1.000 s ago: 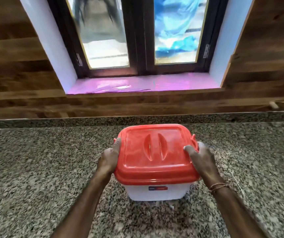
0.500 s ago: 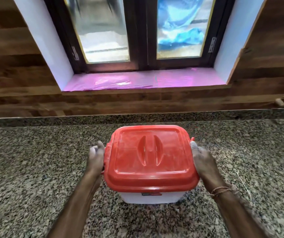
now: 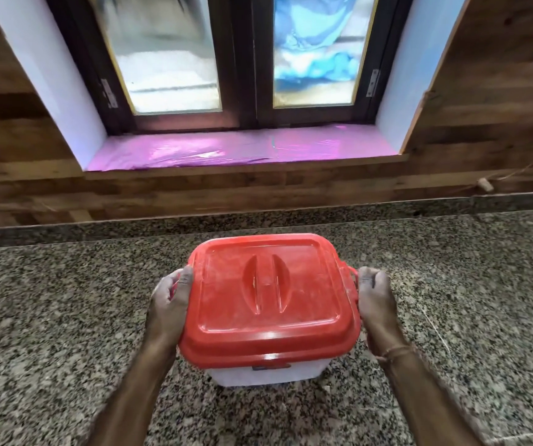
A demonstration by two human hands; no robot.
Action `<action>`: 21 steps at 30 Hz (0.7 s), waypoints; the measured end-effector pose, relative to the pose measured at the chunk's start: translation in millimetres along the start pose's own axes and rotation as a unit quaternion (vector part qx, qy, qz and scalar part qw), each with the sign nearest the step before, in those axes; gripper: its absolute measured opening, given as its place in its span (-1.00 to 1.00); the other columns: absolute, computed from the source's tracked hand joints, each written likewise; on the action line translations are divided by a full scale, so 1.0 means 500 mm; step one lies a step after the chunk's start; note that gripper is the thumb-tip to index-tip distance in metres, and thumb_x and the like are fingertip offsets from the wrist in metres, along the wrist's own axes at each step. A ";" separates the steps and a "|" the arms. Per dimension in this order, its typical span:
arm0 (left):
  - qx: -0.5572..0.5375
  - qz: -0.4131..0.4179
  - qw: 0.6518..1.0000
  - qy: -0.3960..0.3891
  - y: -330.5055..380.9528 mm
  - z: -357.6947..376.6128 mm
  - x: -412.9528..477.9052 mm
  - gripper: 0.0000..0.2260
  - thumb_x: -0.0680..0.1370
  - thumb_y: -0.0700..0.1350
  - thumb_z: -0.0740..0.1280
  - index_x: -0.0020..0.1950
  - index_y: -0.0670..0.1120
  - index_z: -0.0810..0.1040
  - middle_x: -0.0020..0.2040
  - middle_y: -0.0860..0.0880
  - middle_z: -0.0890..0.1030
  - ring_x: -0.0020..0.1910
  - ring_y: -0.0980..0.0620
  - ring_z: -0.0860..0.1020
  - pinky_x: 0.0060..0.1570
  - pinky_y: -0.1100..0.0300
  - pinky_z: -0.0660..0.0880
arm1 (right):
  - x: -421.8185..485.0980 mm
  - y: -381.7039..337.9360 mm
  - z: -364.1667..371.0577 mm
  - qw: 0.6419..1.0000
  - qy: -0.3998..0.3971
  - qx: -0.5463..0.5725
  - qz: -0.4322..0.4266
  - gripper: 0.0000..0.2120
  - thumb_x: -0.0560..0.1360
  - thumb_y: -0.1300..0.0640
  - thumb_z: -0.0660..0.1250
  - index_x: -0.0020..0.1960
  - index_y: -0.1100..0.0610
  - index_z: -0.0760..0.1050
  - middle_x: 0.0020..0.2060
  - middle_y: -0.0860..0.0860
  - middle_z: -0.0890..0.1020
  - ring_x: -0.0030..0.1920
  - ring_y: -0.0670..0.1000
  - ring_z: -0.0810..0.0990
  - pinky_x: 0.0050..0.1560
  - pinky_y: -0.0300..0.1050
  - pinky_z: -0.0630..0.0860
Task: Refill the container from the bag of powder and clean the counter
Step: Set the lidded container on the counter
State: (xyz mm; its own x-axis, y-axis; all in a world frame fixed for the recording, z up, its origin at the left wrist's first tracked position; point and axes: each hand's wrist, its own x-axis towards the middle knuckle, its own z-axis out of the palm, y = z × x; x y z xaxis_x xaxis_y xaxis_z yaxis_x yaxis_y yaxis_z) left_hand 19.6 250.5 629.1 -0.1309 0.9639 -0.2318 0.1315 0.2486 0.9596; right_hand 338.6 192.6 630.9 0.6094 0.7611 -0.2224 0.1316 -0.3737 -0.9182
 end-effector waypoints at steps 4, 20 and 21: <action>0.049 0.016 0.998 -0.019 0.009 -0.001 -0.033 -0.27 0.46 0.56 0.18 0.56 0.28 0.24 0.45 -0.04 0.48 0.22 -0.13 0.65 -0.02 -0.23 0.67 | -0.040 0.003 0.007 0.990 -0.047 -0.055 -0.124 -0.43 0.63 -0.37 -0.01 0.46 -0.07 0.37 0.51 0.11 0.40 0.39 0.09 0.53 0.23 0.23 0.61; -0.065 0.012 0.997 -0.037 0.040 -0.001 -0.064 -0.10 0.41 0.42 0.42 0.64 0.20 0.11 0.54 -0.14 0.41 0.30 -0.16 0.59 0.15 -0.30 0.60 | -0.087 -0.031 0.005 0.986 -0.144 0.064 -0.054 -0.20 0.48 -0.50 0.21 0.61 -0.24 0.09 0.52 0.11 0.41 0.27 0.16 0.65 0.05 0.26 0.68; -0.073 0.013 0.997 -0.036 0.049 0.000 -0.066 -0.14 0.47 0.37 0.41 0.65 0.18 0.10 0.54 -0.14 0.40 0.29 -0.15 0.59 0.15 -0.28 0.60 | -0.096 -0.048 0.000 0.985 -0.144 0.074 -0.065 -0.25 0.52 -0.44 0.21 0.61 -0.21 0.12 0.45 0.09 0.49 0.19 0.10 0.69 0.00 0.18 0.71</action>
State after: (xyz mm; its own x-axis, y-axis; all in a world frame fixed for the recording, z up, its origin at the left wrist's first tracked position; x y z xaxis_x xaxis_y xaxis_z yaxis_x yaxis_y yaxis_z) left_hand 27.1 224.8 660.3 -0.0569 0.9756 -0.2119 -0.0116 0.2115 0.9773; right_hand 306.1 165.1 663.4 0.3454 0.9241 -0.1633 0.0652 -0.1972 -0.9782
